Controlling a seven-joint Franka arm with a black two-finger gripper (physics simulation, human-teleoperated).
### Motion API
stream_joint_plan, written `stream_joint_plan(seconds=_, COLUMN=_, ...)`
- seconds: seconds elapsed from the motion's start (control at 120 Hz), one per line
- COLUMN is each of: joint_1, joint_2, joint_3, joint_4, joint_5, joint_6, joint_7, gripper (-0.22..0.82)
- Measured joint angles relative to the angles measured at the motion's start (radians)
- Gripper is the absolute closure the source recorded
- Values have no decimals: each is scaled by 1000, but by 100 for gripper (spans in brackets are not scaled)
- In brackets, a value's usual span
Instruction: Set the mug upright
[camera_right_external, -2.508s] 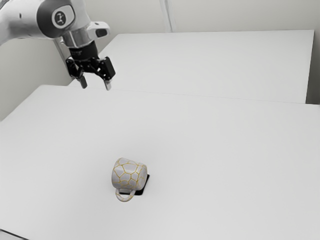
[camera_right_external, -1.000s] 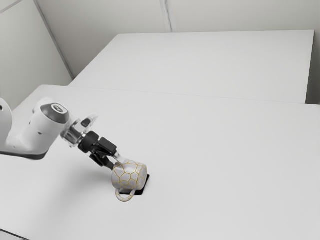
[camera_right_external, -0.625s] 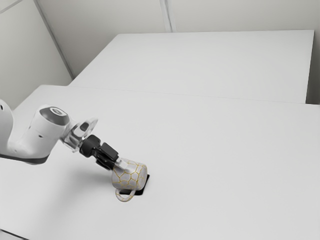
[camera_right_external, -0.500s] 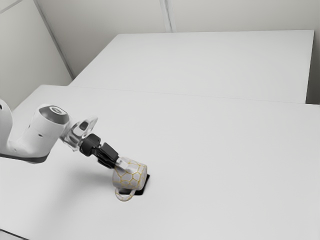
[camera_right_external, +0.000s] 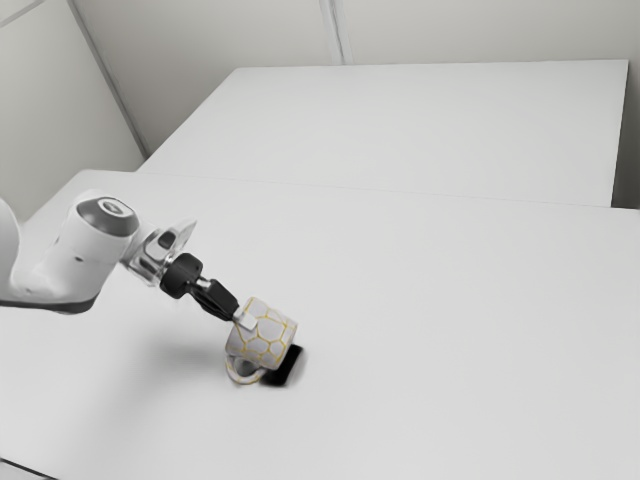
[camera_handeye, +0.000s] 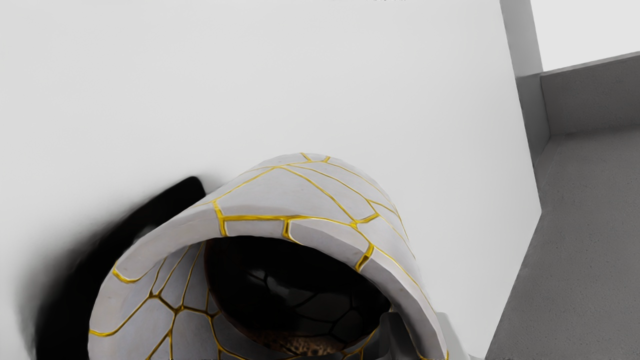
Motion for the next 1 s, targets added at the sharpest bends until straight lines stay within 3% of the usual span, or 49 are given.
stream_joint_plan(seconds=0.192, joint_1=-46, joint_2=-44, joint_3=-81, joint_4=67, joint_5=165, joint_6=64, joint_7=-14, gripper=78)
stream_joint_plan(seconds=0.517, joint_1=-41, joint_2=-55, joint_3=-228, joint_4=113, joint_5=698, joint_6=270, joint_7=-123, gripper=78)
stream_joint_plan(seconds=0.917, joint_1=-38, joint_2=-66, joint_3=-297, joint_4=29, joint_5=908, joint_6=439, joint_7=-256, gripper=78)
stream_joint_plan(seconds=1.0, joint_1=-39, joint_2=-67, joint_3=-304, joint_4=26, joint_5=920, joint_6=458, joint_7=-272, gripper=62)
